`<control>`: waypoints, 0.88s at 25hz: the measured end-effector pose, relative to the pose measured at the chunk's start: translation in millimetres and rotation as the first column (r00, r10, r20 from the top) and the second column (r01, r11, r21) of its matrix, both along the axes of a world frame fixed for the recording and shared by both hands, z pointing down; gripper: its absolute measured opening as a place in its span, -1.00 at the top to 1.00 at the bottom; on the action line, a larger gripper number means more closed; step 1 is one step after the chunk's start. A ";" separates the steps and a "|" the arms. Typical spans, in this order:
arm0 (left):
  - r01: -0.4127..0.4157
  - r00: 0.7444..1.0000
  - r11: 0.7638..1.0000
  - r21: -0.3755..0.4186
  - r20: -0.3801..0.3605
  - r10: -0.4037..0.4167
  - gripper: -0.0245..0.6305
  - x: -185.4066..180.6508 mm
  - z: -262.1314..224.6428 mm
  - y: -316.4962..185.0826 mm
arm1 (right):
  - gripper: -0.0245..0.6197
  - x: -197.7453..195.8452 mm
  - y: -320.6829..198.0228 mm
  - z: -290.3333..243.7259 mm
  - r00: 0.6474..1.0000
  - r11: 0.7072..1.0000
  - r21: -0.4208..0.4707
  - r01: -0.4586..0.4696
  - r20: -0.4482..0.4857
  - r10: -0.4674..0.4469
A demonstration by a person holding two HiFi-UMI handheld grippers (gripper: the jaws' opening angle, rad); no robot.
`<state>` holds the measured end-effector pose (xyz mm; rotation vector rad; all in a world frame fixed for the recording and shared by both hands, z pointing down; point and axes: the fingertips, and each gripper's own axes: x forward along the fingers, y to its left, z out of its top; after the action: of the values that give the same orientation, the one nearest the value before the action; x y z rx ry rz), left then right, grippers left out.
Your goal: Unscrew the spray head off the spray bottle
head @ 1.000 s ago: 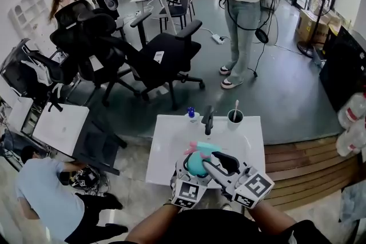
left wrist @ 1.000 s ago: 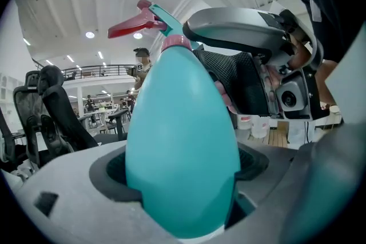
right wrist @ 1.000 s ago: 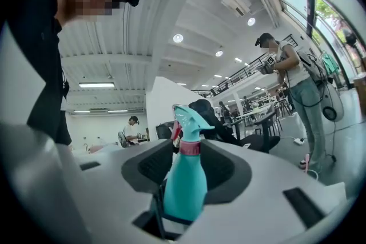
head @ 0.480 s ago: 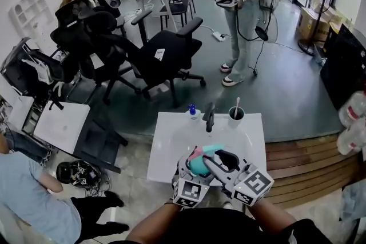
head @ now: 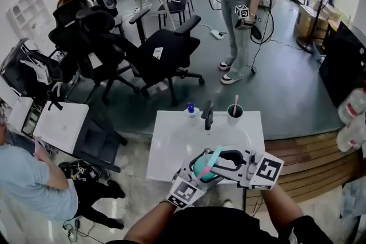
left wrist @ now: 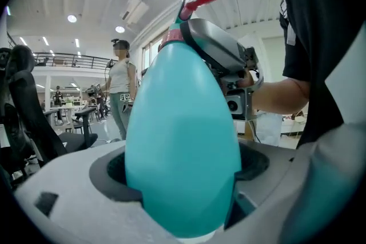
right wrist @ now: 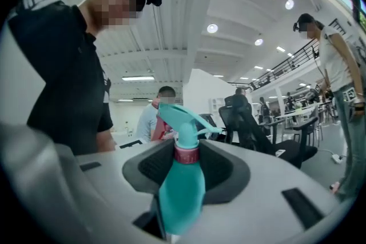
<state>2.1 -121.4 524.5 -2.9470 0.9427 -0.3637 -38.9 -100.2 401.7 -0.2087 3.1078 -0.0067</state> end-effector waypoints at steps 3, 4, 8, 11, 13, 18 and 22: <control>-0.040 0.999 0.999 -0.002 -0.001 0.040 -0.49 5.0 1.8 6.0 | 0.48 3.0 6.0 1.6 0.996 0.996 0.002 0.094 0.011 -0.094; -0.046 0.999 0.999 -0.005 -0.007 0.046 -0.49 5.8 2.2 6.7 | 0.48 4.2 5.3 2.7 0.994 0.994 0.009 0.108 0.019 -0.108; -0.002 0.999 1.000 -0.029 -0.034 0.001 -0.49 1.9 3.1 -1.7 | 0.46 7.9 -8.9 1.2 0.997 1.000 0.011 0.009 0.077 -0.010; 0.080 0.995 0.995 -0.056 -0.059 -0.083 -0.49 -9.3 5.5 -14.2 | 0.40 12.1 -22.2 4.6 0.985 0.991 -0.024 -0.134 0.105 0.136; 0.132 0.988 0.989 -0.068 -0.065 -0.137 -0.49 -18.6 5.8 -22.2 | 0.38 14.0 -26.7 7.5 0.973 0.978 -0.079 -0.195 0.112 0.203; 0.199 0.979 0.978 -0.061 -0.028 -0.201 -0.49 -29.1 9.1 -33.0 | 0.39 8.3 -25.7 11.8 0.957 0.954 -0.128 -0.270 0.074 0.280; 0.207 0.978 0.978 -0.042 0.006 -0.207 -0.49 -25.1 13.2 -34.3 | 0.43 5.2 -30.9 9.4 0.942 0.937 -0.145 -0.317 0.064 0.329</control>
<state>-23.0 -155.7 537.7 -2.8912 1.2613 -0.3964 -33.7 -131.2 411.1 -0.7005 2.9467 -0.2094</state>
